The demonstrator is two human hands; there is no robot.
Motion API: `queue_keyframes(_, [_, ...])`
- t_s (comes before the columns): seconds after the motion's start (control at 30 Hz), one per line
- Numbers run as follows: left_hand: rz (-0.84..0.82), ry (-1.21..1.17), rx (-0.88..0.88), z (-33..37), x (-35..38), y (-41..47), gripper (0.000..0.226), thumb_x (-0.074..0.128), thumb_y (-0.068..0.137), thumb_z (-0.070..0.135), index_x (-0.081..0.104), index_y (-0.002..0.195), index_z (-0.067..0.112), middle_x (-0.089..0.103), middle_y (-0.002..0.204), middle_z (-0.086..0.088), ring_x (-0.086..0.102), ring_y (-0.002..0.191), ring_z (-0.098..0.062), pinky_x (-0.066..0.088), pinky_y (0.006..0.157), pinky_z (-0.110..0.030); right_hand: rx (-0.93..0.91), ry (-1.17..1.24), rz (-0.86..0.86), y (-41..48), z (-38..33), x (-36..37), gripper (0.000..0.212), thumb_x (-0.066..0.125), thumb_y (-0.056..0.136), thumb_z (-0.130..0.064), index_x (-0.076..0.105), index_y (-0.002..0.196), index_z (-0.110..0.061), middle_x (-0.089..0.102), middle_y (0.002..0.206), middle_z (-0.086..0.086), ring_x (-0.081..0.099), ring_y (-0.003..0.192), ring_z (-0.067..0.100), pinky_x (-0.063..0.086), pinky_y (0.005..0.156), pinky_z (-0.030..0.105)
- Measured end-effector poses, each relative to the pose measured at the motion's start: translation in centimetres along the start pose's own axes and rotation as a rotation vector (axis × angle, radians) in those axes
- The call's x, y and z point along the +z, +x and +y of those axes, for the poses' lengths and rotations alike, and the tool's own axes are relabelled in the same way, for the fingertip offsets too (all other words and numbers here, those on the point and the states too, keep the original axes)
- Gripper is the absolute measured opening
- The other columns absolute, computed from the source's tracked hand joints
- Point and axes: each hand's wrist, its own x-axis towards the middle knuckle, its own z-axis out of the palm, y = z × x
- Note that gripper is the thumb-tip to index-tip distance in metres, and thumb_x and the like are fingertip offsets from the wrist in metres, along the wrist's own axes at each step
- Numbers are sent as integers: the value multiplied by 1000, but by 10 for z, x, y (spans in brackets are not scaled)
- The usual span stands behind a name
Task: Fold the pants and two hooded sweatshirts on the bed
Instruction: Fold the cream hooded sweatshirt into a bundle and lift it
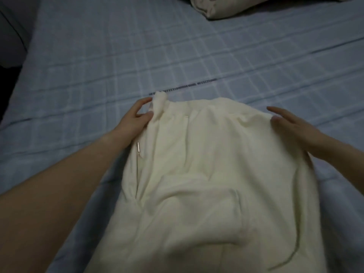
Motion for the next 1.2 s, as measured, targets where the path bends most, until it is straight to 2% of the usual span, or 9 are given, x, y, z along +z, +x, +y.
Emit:
queue_keyframes(0.1, [-196, 78, 41, 7, 12, 9, 43, 60, 97, 22, 49, 135, 39, 61, 122, 3, 62, 104, -6, 50, 93, -21, -43, 43, -172, 19, -15, 0, 48, 53, 102, -32, 41, 146, -46, 36, 146, -26, 36, 130, -2, 26, 104, 22])
queue_keyframes(0.17, [-217, 140, 54, 10, 19, 11, 44, 61, 97, 19, 51, 136, 34, 52, 136, 7, 50, 121, -8, 40, 107, -26, -35, 126, -314, 24, -21, 0, 48, 60, 98, -15, 55, 137, -42, 48, 144, -23, 50, 125, 0, 38, 103, 25])
queue_keyframes(0.3, [-100, 6, 8, 15, 16, 3, 41, 61, 94, 10, 58, 131, 29, 65, 120, -8, 63, 95, -15, 52, 91, -30, -70, 209, -101, 9, -29, 3, 40, 63, 92, 1, 72, 117, -29, 67, 121, -20, 63, 99, -10, 51, 88, 11])
queue_keyframes(0.43, [-78, -227, -26, 24, 15, -15, 35, 57, 97, 10, 61, 122, 34, 68, 108, 11, 69, 83, -2, 56, 67, -16, -98, 373, 77, -30, -46, 6, 39, 61, 92, 0, 74, 111, -31, 71, 114, -13, 66, 97, -3, 53, 79, 12])
queue_keyframes(0.63, [-256, -469, 2, 57, -5, -67, 36, 59, 92, 11, 66, 112, 39, 75, 100, 11, 73, 88, -11, 58, 66, -25, -143, 493, 21, -107, -85, -1, 43, 58, 94, -4, 74, 114, -39, 74, 107, -14, 70, 90, 5, 56, 69, 18])
queue_keyframes(0.77, [-376, -483, 69, 67, -32, -118, 45, 71, 78, 12, 68, 114, 39, 74, 108, 8, 72, 95, -13, 58, 70, -26, -183, 543, -17, -170, -97, -16, 42, 59, 94, -9, 72, 118, -41, 71, 115, -16, 68, 102, 4, 55, 69, 17])
queue_keyframes(1.0, [-628, -387, 41, 17, -92, -227, 61, 90, 62, 35, 68, 119, 37, 71, 117, 5, 68, 106, -12, 56, 77, -23, -168, 579, -178, -307, -66, 0, 50, 65, 83, -15, 66, 131, -30, 64, 134, -2, 62, 121, 17, 55, 88, 26])
queue_keyframes(1.1, [-657, -318, -56, -21, -96, -261, 49, 78, 73, 19, 69, 118, 37, 71, 119, 4, 67, 109, -13, 55, 79, -20, -83, 531, -278, -349, -49, 35, 52, 65, 85, -8, 66, 131, -31, 63, 134, 1, 60, 125, 21, 54, 92, 28])
queue_keyframes(1.2, [-705, -230, -107, -44, -85, -281, 49, 77, 76, 21, 68, 123, 35, 68, 125, 3, 64, 114, -15, 53, 82, -19, -21, 491, -330, -364, -41, 70, 59, 65, 88, 4, 65, 131, -37, 59, 137, -1, 54, 130, 17, 50, 102, 34])
